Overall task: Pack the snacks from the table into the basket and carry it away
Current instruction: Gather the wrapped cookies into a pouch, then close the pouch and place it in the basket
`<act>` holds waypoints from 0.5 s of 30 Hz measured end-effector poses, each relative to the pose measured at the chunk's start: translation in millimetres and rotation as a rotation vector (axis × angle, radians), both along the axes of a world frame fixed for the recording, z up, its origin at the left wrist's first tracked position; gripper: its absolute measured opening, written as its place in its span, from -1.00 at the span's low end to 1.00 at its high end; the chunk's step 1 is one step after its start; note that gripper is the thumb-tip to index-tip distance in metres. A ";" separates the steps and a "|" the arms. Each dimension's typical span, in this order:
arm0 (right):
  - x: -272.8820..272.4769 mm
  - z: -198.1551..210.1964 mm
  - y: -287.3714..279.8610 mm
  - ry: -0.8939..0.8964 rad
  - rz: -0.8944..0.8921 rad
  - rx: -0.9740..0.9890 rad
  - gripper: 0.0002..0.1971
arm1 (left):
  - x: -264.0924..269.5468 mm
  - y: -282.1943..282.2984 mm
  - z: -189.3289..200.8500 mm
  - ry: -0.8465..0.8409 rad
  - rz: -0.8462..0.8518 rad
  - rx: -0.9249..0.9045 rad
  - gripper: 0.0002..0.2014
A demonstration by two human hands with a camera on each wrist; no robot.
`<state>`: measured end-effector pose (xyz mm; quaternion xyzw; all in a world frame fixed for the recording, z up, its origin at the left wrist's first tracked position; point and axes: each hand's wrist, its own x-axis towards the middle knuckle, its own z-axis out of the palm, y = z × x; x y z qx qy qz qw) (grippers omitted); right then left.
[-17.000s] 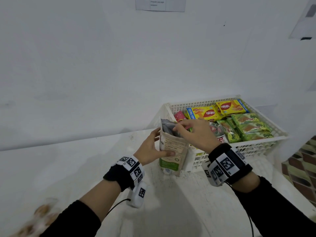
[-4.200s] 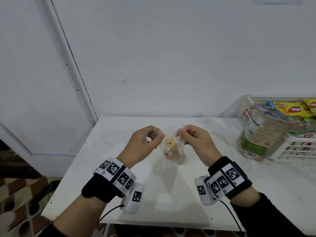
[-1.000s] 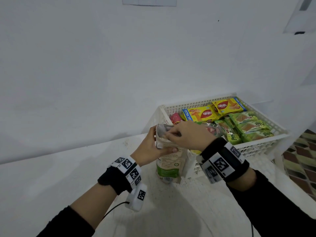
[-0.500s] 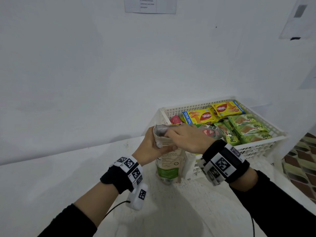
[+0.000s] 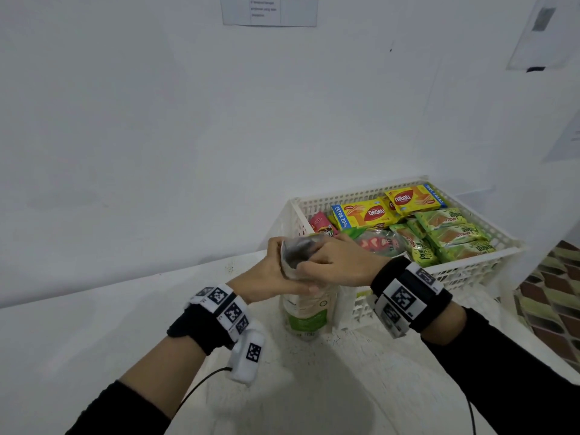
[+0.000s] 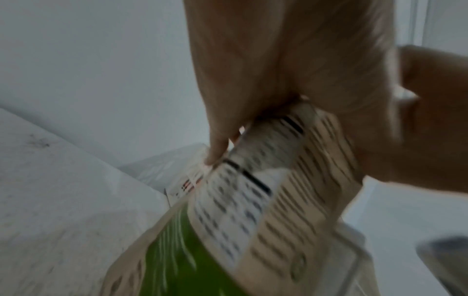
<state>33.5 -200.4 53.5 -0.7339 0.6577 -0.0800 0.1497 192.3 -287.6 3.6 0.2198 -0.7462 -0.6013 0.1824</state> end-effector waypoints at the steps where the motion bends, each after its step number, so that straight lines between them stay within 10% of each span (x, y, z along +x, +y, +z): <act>1: -3.4 -0.7 2.5 -0.037 0.026 -0.005 -0.43 | 4.7 -5.6 3.3 -0.021 -0.022 -0.001 -0.21; 15: -9.3 -6.8 8.8 -0.196 0.131 -0.408 -0.54 | 15.6 -6.8 13.5 0.137 0.157 -0.034 -0.63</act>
